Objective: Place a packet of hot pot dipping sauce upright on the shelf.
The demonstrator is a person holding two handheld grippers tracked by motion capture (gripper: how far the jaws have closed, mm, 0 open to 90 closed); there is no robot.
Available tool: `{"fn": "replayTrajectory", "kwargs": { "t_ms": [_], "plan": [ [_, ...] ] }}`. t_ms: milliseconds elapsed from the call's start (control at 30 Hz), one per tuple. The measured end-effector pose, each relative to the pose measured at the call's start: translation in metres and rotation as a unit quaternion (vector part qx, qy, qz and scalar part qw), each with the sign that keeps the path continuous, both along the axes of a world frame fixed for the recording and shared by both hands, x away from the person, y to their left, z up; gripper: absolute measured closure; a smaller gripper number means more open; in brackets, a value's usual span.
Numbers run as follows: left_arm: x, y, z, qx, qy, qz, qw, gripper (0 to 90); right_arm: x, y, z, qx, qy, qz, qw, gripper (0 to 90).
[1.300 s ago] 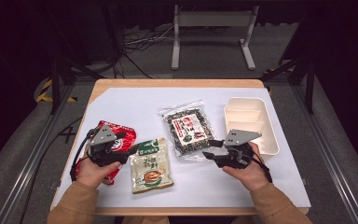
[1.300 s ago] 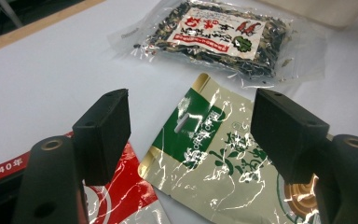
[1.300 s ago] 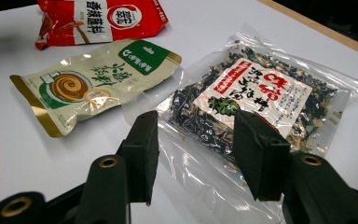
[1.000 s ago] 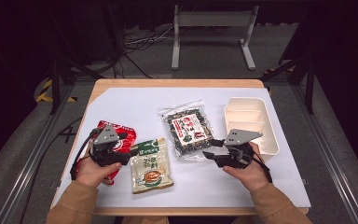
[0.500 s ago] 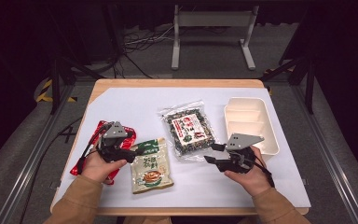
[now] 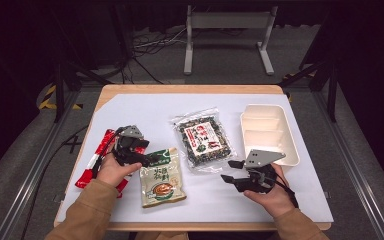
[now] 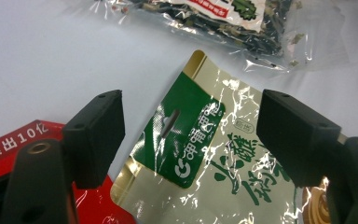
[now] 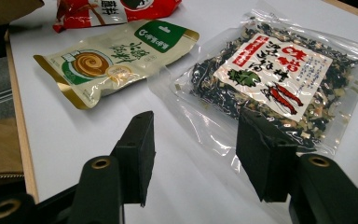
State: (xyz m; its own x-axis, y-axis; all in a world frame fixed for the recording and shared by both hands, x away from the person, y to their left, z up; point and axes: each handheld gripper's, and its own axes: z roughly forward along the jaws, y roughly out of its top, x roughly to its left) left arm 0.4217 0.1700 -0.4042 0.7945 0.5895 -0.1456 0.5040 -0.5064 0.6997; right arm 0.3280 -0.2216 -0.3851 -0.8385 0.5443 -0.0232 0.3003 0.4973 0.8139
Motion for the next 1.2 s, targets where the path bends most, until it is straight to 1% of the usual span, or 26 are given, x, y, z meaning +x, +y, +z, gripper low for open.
{"fn": "replayTrajectory", "kwargs": {
  "t_ms": [33,100,133,200,267,333,467,567,600,667,733,867,933,967,1033,1100,1200],
  "plan": [
    [0.001,0.0,-0.001,-0.003,0.008,0.004,0.9999,25.0,0.0,0.0,0.0,0.0,0.0,0.0,1.0,47.2],
    [0.006,0.001,-0.003,-0.01,0.019,0.003,0.9998,25.8,0.0,-0.001,-0.001,0.0,0.002,-0.002,1.0,47.2],
    [0.008,0.001,-0.004,-0.016,0.025,0.008,0.9995,25.9,-0.001,-0.001,-0.001,0.0,0.003,-0.002,1.0,47.2],
    [0.01,0.0,-0.007,-0.015,0.031,0.009,0.9994,26.1,-0.001,-0.001,-0.002,0.0,0.005,-0.002,1.0,47.0],
    [0.013,-0.002,-0.01,-0.006,0.037,0.005,0.9993,26.1,-0.001,0.0,-0.004,-0.003,0.007,0.0,1.0,46.9],
    [0.016,-0.003,-0.013,0.008,0.043,0.006,0.999,26.2,-0.002,0.0,-0.005,-0.006,0.009,0.001,0.9999,46.9],
    [0.02,-0.005,-0.019,0.019,0.059,0.004,0.9981,25.9,-0.002,0.002,-0.007,-0.011,0.013,0.006,0.9998,47.0],
    [0.02,-0.008,-0.021,0.024,0.063,0.001,0.9977,25.0,-0.002,0.004,-0.01,-0.015,0.016,0.008,0.9997,47.0],
    [0.02,-0.008,-0.022,0.027,0.061,-0.003,0.9978,24.7,-0.002,0.004,-0.01,-0.016,0.017,0.008,0.9997,47.0],
    [0.02,-0.01,-0.024,0.025,0.065,-0.006,0.9976,24.2,-0.002,0.005,-0.011,-0.016,0.018,0.01,0.9997,47.2],
    [0.021,-0.011,-0.026,0.034,0.062,-0.012,0.9974,23.4,-0.002,0.005,-0.012,-0.019,0.02,0.012,0.9996,47.4],
    [0.022,-0.014,-0.03,0.034,0.075,-0.019,0.9964,21.2,-0.002,0.006,-0.013,-0.022,0.02,0.014,0.9995,47.6],
    [0.022,-0.015,-0.031,0.036,0.079,-0.026,0.9959,21.3,-0.003,0.007,-0.013,-0.022,0.02,0.015,0.9995,47.6],
    [0.021,-0.016,-0.031,0.037,0.079,-0.026,0.9958,21.2,-0.002,0.007,-0.013,-0.022,0.02,0.014,0.9994,47.5],
    [0.02,-0.016,-0.03,0.041,0.075,-0.026,0.996,22.1,-0.002,0.007,-0.013,-0.024,0.02,0.014,0.9994,47.5],
    [0.019,-0.015,-0.029,0.04,0.074,-0.024,0.9962,23.4,-0.002,0.007,-0.014,-0.024,0.021,0.014,0.9994,47.5],
    [0.018,-0.015,-0.029,0.051,0.069,-0.023,0.9961,26.3,-0.002,0.006,-0.013,-0.023,0.019,0.014,0.9994,47.5]
  ]
}}
